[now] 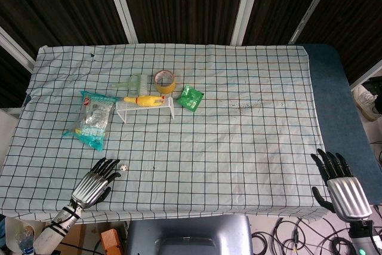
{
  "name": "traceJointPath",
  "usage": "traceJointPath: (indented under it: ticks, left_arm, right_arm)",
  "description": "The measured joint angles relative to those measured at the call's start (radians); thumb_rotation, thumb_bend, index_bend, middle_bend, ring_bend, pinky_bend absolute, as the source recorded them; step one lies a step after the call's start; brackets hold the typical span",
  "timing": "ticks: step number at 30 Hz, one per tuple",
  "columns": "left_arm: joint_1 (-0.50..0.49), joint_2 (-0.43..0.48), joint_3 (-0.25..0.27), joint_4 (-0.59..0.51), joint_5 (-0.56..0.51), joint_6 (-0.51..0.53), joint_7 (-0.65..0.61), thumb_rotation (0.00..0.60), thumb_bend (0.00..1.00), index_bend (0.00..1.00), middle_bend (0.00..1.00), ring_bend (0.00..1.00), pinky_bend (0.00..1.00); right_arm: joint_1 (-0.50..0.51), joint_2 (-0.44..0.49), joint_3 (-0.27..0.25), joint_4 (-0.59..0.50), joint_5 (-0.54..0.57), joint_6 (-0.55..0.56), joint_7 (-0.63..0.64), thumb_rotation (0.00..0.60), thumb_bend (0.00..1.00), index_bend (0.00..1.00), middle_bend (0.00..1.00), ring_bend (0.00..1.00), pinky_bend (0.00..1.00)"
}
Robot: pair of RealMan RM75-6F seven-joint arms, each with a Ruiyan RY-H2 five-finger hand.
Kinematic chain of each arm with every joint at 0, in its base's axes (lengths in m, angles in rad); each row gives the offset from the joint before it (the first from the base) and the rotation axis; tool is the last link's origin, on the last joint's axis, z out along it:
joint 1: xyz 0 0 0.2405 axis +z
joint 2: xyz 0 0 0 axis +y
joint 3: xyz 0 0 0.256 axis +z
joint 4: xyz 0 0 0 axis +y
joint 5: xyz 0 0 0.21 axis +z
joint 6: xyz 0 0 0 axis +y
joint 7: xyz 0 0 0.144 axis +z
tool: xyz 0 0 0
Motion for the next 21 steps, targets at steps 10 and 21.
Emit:
traceJointPath:
  ticks: [10,21]
  left_arm:
    - [-0.014,-0.004,-0.002,0.003,-0.019,-0.026,0.014,0.6,0.54,0.31,0.0,0.0,0.0]
    - [-0.18,-0.11,-0.199,0.03,-0.074,-0.086,0.098,0.6,0.55,0.0,0.06,0.0,0.0]
  right_arm:
    - [-0.007,0.005,0.001,0.005,-0.001,0.014,0.013,0.6,0.33,0.0,0.0,0.0,0.0]
    - [-0.008,0.015,0.001,0.0,-0.016,0.028,0.036,0.6,0.33,0.0,0.0,0.0,0.0]
